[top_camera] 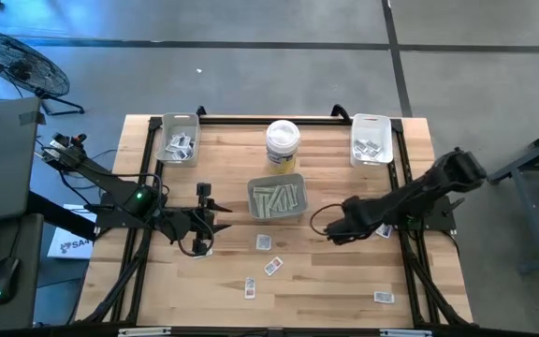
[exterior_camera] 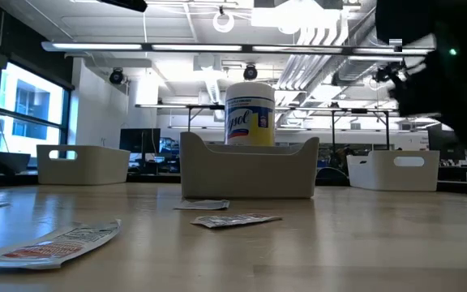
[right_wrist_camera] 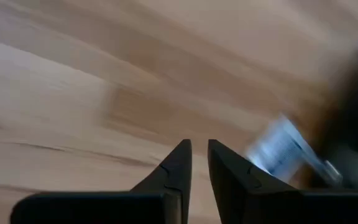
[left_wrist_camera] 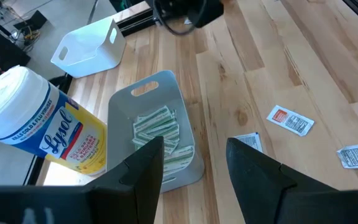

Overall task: Pick & Place First Aid Supplies
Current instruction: Put the alcohol pack into the top gray bin

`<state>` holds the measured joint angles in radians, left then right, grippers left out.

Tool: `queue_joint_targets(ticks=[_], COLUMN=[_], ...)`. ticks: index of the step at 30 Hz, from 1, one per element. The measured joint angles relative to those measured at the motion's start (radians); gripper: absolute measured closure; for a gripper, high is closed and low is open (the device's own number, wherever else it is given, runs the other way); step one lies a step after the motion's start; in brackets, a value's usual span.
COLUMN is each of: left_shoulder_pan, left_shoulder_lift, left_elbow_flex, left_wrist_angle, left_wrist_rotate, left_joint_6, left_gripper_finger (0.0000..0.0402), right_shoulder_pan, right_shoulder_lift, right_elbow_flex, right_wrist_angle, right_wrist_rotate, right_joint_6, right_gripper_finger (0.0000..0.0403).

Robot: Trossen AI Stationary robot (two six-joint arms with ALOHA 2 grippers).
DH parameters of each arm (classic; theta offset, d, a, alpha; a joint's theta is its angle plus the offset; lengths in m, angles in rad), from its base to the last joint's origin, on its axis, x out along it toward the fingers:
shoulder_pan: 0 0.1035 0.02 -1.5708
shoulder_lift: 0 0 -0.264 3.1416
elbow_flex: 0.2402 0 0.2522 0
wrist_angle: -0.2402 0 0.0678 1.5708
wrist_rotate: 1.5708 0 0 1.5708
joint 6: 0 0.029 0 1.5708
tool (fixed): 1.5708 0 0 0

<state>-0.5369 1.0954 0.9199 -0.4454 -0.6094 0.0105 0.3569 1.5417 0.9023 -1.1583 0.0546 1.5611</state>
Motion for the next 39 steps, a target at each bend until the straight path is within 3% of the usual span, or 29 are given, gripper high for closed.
queue_joint_targets(ticks=[4,7,15,20,29,39], left_shoulder_pan=[0.000,0.000,0.000,0.000,0.000,0.000], left_shoulder_lift=[0.000,0.000,0.000,0.000,0.000,0.000], left_elbow_flex=[0.000,0.000,0.000,0.000,0.000,0.000], left_wrist_angle=[0.000,0.000,0.000,0.000,0.000,0.000], left_wrist_rotate=[0.000,0.000,0.000,0.000,0.000,0.000], left_joint_6=[0.000,0.000,0.000,0.000,0.000,0.000], left_gripper_finger=[0.0231,0.0231,0.0231,0.0231,0.0231,0.0231], right_shoulder_pan=[0.000,-0.002,-0.037,-0.050,-0.092,-0.115], right_shoulder_lift=[0.056,0.073,0.074,0.074,0.058,0.052], right_elbow_flex=[0.000,0.000,-0.017,-0.109,-0.219,-0.232], right_wrist_angle=[-0.120,-0.153,-0.114,-0.001,0.059,0.120], right_wrist_rotate=[-0.130,-0.158,-0.178,-0.259,-0.267,-0.278], right_joint_6=[0.021,0.007,0.048,0.051,0.028,-0.048], right_gripper_finger=[0.0330,0.0310,0.0289,0.0289,0.0289,0.0289])
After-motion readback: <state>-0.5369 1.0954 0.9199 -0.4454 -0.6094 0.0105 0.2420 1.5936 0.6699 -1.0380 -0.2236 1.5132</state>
